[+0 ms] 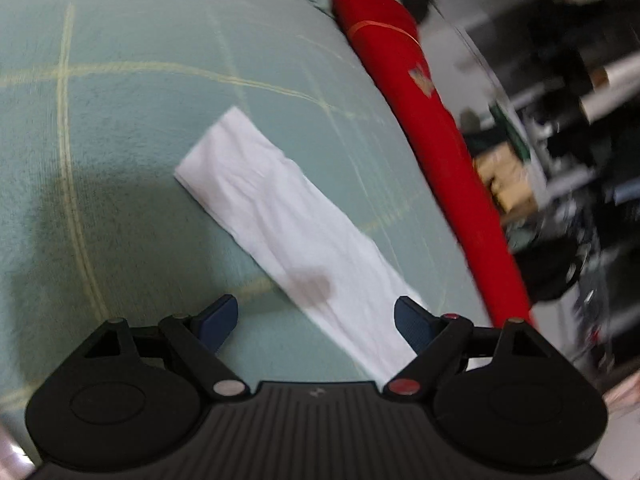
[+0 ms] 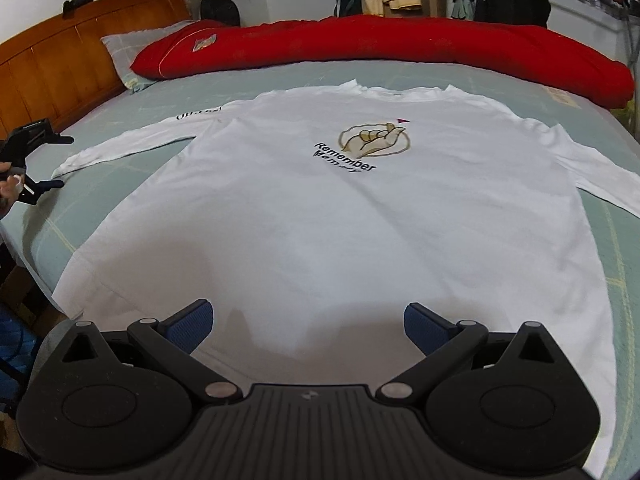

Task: Fold clothes
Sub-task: 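Move the left tool to the 'OH,YES!' sleeve cuff and grasp it, then lift the grasped sleeve cuff up off the bed with the left tool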

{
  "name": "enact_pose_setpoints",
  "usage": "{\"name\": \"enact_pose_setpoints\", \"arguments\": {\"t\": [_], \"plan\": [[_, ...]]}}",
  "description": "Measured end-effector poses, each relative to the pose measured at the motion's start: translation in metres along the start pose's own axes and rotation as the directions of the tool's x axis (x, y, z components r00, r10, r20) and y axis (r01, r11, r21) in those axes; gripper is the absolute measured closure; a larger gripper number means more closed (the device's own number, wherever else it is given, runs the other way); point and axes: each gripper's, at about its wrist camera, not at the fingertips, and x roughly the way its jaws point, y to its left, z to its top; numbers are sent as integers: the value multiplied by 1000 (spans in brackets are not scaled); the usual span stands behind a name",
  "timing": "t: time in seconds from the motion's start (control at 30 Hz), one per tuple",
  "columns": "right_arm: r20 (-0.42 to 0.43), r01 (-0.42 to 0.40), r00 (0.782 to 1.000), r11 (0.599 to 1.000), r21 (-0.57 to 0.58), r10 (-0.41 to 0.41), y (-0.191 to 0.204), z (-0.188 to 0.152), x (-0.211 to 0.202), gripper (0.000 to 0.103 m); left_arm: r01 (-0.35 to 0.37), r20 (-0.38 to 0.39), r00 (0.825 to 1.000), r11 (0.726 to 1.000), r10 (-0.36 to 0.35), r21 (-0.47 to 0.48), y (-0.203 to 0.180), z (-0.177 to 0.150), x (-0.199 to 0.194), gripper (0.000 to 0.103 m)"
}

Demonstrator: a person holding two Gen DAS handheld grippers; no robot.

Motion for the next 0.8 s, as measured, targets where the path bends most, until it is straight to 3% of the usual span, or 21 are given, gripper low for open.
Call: {"name": "enact_pose_setpoints", "arguments": {"t": [0.2, 0.6, 0.8], "plan": [[-18, 2, 1000, 1000, -9, -2, 4, 3, 12, 0, 18, 39, 999, 1000, -18, 7, 6, 8, 15, 18], [25, -29, 999, 1000, 11, 28, 10, 12, 19, 0, 39, 147, 988, 999, -42, 21, 9, 17, 23, 18], [15, -21, 1000, 1000, 13, 21, 9, 11, 21, 0, 13, 173, 985, 1000, -15, 10, 3, 26, 33, 17]]}}
